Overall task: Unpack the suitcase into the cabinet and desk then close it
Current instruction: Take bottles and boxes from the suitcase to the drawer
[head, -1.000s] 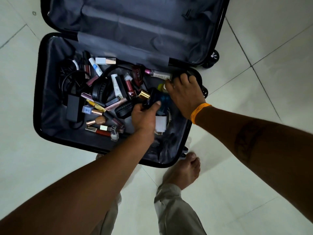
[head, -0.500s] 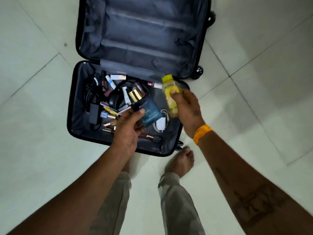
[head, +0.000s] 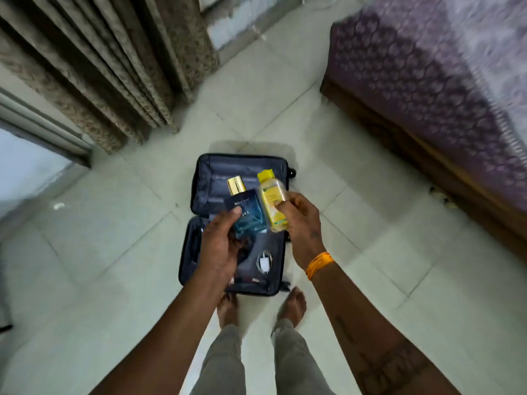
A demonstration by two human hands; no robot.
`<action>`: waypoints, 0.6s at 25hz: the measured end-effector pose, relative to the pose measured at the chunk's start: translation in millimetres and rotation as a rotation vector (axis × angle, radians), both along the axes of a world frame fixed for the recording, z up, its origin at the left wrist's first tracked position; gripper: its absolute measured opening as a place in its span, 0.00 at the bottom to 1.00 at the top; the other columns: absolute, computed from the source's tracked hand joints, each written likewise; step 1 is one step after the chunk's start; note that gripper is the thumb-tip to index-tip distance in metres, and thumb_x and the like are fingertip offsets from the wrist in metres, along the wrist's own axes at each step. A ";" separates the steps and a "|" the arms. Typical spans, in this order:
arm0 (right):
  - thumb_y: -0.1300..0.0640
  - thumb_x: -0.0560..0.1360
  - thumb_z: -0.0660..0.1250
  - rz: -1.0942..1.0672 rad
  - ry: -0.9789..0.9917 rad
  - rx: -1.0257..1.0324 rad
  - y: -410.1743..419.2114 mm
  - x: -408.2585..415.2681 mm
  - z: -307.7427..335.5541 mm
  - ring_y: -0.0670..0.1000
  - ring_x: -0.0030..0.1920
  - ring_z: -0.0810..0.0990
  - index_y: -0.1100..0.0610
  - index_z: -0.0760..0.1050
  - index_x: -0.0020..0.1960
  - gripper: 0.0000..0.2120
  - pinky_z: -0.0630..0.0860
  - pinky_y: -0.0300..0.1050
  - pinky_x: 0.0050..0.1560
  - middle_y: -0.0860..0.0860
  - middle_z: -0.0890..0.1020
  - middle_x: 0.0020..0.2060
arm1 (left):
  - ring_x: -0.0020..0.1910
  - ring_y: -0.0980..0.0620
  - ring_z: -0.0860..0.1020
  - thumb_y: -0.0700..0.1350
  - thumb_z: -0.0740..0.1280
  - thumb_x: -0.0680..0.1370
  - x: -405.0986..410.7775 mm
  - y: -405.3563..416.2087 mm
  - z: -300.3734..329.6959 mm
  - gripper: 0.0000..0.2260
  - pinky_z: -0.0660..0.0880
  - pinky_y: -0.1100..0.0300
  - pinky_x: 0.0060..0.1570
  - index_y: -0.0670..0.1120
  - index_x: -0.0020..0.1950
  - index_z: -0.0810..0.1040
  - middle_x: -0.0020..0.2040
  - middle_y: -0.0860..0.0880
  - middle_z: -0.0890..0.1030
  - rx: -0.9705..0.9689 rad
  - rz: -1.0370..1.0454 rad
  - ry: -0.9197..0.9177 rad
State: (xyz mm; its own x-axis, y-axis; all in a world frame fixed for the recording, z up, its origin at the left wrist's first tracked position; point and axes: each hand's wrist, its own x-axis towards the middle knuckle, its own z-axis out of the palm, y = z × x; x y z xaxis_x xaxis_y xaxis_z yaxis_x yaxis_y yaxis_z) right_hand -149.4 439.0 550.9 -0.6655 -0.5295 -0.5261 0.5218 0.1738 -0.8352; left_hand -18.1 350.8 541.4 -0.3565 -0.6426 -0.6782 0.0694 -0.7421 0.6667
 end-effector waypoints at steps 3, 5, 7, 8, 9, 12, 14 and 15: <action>0.61 0.78 0.71 -0.055 0.100 -0.056 19.3 -11.1 84.2 0.51 0.42 0.84 0.64 0.81 0.55 0.08 0.80 0.46 0.40 0.54 0.85 0.43 | 0.42 0.48 0.86 0.45 0.77 0.69 -19.9 6.7 88.6 0.16 0.82 0.58 0.35 0.42 0.54 0.83 0.45 0.44 0.87 -0.063 -0.019 0.084; 0.56 0.76 0.72 -0.093 0.173 -0.088 40.5 -13.0 131.3 0.53 0.45 0.84 0.62 0.82 0.56 0.12 0.81 0.49 0.45 0.57 0.86 0.46 | 0.40 0.48 0.87 0.44 0.76 0.69 -32.1 10.3 138.4 0.15 0.83 0.57 0.35 0.41 0.53 0.82 0.44 0.44 0.87 -0.089 -0.089 0.140; 0.53 0.74 0.72 -0.152 0.201 -0.105 61.8 -8.4 161.7 0.54 0.46 0.83 0.62 0.82 0.57 0.15 0.81 0.52 0.48 0.58 0.86 0.48 | 0.38 0.49 0.87 0.43 0.75 0.71 -40.5 13.7 170.3 0.10 0.83 0.57 0.35 0.42 0.50 0.82 0.42 0.45 0.88 -0.133 -0.187 0.176; 0.54 0.75 0.72 -0.202 0.210 -0.116 76.1 -2.3 176.2 0.54 0.47 0.83 0.62 0.81 0.57 0.15 0.81 0.53 0.48 0.58 0.85 0.48 | 0.38 0.49 0.86 0.42 0.74 0.73 -40.9 19.4 184.3 0.07 0.83 0.58 0.35 0.43 0.49 0.82 0.41 0.46 0.88 -0.153 -0.239 0.192; 0.56 0.76 0.73 -0.262 0.217 -0.129 90.3 4.4 187.8 0.54 0.46 0.82 0.63 0.81 0.56 0.13 0.80 0.52 0.47 0.57 0.85 0.46 | 0.38 0.49 0.86 0.42 0.74 0.74 -40.8 23.5 196.4 0.05 0.83 0.58 0.36 0.43 0.48 0.83 0.41 0.46 0.87 -0.162 -0.305 0.212; 0.61 0.79 0.71 -0.440 0.240 -0.135 132.5 35.2 215.5 0.53 0.44 0.82 0.64 0.81 0.56 0.08 0.80 0.48 0.43 0.54 0.85 0.44 | 0.40 0.49 0.86 0.44 0.75 0.72 -38.0 39.5 228.0 0.09 0.83 0.57 0.37 0.42 0.50 0.83 0.43 0.45 0.87 -0.199 -0.547 0.231; 0.61 0.79 0.70 -0.552 0.261 -0.120 160.1 61.6 226.0 0.52 0.44 0.84 0.62 0.82 0.56 0.07 0.82 0.47 0.43 0.54 0.86 0.45 | 0.42 0.47 0.86 0.45 0.75 0.71 -32.1 57.8 234.8 0.13 0.83 0.56 0.38 0.41 0.53 0.83 0.46 0.43 0.87 -0.226 -0.684 0.260; 0.60 0.79 0.71 -0.606 0.266 -0.114 173.4 75.0 228.7 0.52 0.44 0.85 0.61 0.82 0.56 0.07 0.82 0.48 0.43 0.54 0.87 0.46 | 0.42 0.48 0.85 0.45 0.75 0.71 -28.9 67.6 237.7 0.14 0.82 0.57 0.37 0.42 0.54 0.82 0.46 0.43 0.86 -0.229 -0.730 0.277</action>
